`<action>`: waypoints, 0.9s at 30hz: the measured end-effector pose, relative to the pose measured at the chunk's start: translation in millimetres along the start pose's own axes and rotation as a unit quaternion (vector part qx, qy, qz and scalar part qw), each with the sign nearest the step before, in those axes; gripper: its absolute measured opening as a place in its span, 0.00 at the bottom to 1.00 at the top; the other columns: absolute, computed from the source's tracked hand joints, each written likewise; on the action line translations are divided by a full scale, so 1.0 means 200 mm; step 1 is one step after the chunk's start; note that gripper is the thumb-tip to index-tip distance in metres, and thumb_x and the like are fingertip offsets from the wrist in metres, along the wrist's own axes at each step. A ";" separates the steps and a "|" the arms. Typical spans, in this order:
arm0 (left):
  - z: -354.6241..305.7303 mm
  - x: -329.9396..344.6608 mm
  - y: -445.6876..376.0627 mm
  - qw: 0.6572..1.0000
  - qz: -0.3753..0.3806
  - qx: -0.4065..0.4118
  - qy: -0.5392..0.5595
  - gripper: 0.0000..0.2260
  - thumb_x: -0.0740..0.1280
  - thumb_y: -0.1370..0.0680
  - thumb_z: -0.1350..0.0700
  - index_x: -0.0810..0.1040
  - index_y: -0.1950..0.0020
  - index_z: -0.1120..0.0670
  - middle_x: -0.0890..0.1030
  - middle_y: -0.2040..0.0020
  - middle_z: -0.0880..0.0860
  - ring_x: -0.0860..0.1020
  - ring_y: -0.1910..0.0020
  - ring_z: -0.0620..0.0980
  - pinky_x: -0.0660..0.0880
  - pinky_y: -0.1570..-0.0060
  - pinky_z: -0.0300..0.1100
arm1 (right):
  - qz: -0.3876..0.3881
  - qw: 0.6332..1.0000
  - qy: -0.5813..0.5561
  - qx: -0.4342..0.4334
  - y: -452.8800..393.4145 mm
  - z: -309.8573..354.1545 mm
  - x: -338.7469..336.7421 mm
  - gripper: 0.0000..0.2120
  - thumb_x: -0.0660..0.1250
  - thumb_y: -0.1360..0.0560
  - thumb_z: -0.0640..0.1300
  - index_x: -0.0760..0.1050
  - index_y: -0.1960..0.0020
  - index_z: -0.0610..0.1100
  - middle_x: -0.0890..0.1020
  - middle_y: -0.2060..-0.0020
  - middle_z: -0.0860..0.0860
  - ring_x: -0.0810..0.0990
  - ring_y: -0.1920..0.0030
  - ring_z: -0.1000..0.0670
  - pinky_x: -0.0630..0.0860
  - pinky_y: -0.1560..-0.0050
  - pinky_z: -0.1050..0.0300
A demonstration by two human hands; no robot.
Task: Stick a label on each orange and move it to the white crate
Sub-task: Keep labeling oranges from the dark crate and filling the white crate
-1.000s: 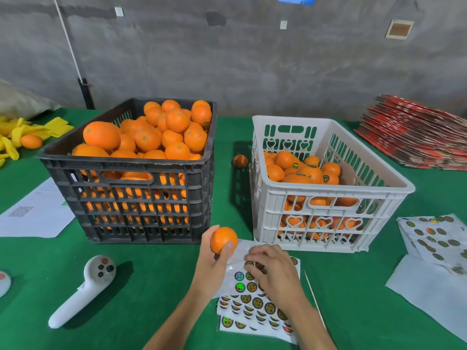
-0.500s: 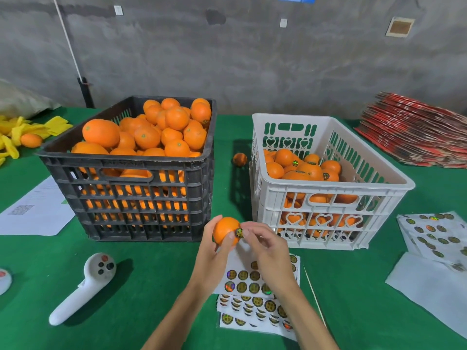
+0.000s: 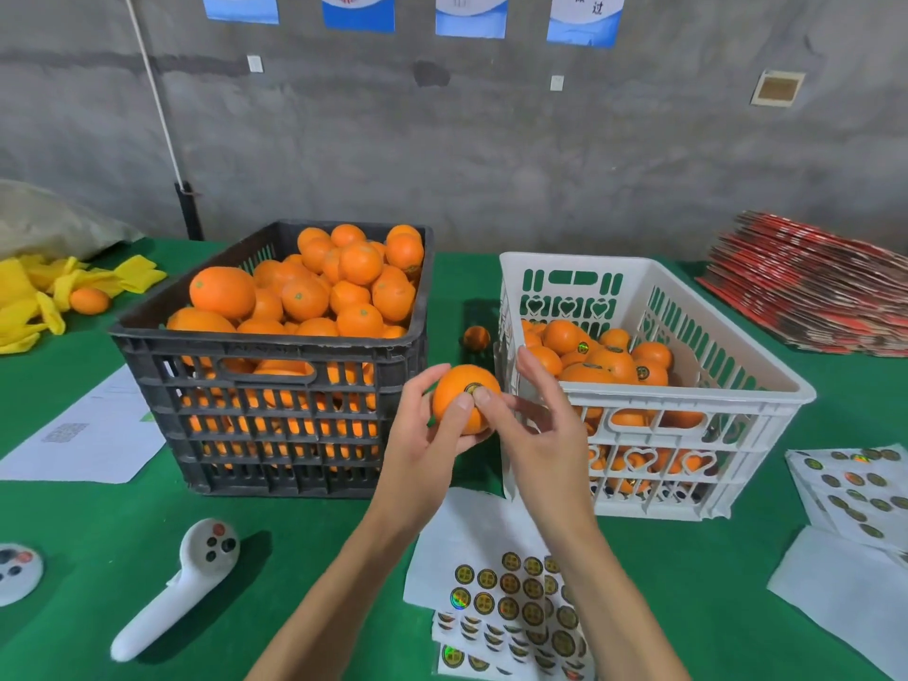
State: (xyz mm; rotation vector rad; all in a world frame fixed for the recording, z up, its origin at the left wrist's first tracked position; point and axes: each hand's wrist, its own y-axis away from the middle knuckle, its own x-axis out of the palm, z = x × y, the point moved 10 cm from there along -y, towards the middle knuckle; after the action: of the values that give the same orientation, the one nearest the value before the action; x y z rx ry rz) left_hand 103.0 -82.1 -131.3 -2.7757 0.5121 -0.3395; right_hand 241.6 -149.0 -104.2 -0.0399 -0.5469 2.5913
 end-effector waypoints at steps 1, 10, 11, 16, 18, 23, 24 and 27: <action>-0.03 0.02 -0.03 1.000 0.009 0.006 -0.019 0.22 0.68 0.22 0.38 0.72 0.29 0.42 0.80 0.34 0.49 0.80 0.34 0.50 0.80 0.39 0.48 | 0.021 1.000 -0.002 0.012 -0.03 0.01 0.01 0.26 0.75 0.25 0.58 0.75 0.29 0.58 0.80 0.35 0.62 0.81 0.39 0.59 0.81 0.43 0.59; -0.31 0.16 -0.33 0.934 0.110 0.070 -0.334 0.31 0.56 0.16 0.36 0.62 0.17 0.51 0.70 0.22 0.52 0.71 0.25 0.49 0.69 0.26 0.49 | -0.018 1.000 -0.001 -0.017 -0.28 0.11 -0.05 0.16 0.69 0.19 0.50 0.79 0.33 0.46 0.85 0.46 0.55 0.85 0.46 0.51 0.85 0.54 0.52; -0.34 0.16 -0.38 0.926 0.109 0.085 -0.352 0.29 0.58 0.15 0.39 0.63 0.18 0.53 0.71 0.22 0.54 0.71 0.25 0.50 0.71 0.28 0.45 | -0.022 0.999 0.016 -0.025 -0.31 0.11 -0.06 0.16 0.70 0.20 0.50 0.80 0.34 0.46 0.84 0.46 0.57 0.85 0.46 0.52 0.85 0.53 0.52; -0.52 0.01 -0.63 0.925 0.017 0.134 -0.354 0.16 0.65 0.15 0.55 0.75 0.28 0.58 0.81 0.35 0.58 0.80 0.36 0.52 0.78 0.40 0.38 | -0.107 0.979 0.159 -0.068 -0.39 0.17 -0.15 0.16 0.71 0.21 0.52 0.78 0.35 0.52 0.80 0.42 0.57 0.81 0.44 0.55 0.82 0.43 0.52; -0.53 -0.13 -0.76 0.883 -0.026 0.132 -0.449 0.14 0.65 0.16 0.58 0.77 0.31 0.59 0.81 0.35 0.58 0.78 0.35 0.58 0.75 0.36 0.50 | -0.130 0.954 0.248 -0.109 -0.41 0.22 -0.19 0.15 0.69 0.19 0.49 0.76 0.34 0.50 0.75 0.36 0.53 0.76 0.37 0.52 0.77 0.35 0.49; -0.22 -0.48 -0.93 0.827 0.025 -0.110 -0.551 0.27 0.73 0.20 0.55 0.70 0.23 0.56 0.74 0.26 0.60 0.72 0.28 0.60 0.71 0.37 0.49 | -0.123 0.919 0.360 -0.102 -0.42 0.21 -0.22 0.16 0.61 0.16 0.40 0.73 0.28 0.44 0.59 0.20 0.47 0.58 0.20 0.49 0.54 0.27 0.64; -0.17 -0.50 -0.94 0.812 0.044 -0.147 -0.563 0.29 0.75 0.22 0.54 0.70 0.23 0.56 0.73 0.25 0.60 0.72 0.28 0.61 0.71 0.39 0.49 | -0.119 0.919 0.363 -0.099 -0.41 0.21 -0.21 0.17 0.60 0.16 0.39 0.73 0.28 0.44 0.58 0.19 0.47 0.57 0.20 0.49 0.54 0.28 0.65; -0.09 -0.53 -0.95 0.766 0.085 -0.201 -0.604 0.32 0.78 0.25 0.54 0.69 0.23 0.54 0.71 0.25 0.60 0.72 0.30 0.62 0.73 0.41 0.50 | -0.109 0.920 0.364 -0.100 -0.40 0.20 -0.19 0.17 0.59 0.16 0.36 0.73 0.29 0.43 0.60 0.20 0.46 0.58 0.20 0.48 0.53 0.30 0.72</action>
State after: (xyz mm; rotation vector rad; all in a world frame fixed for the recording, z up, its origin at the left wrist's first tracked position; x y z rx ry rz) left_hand 60.8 123.8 -71.2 -2.5345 0.4682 1.6627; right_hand 307.0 -117.9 -38.3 -0.9143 -0.4845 2.0768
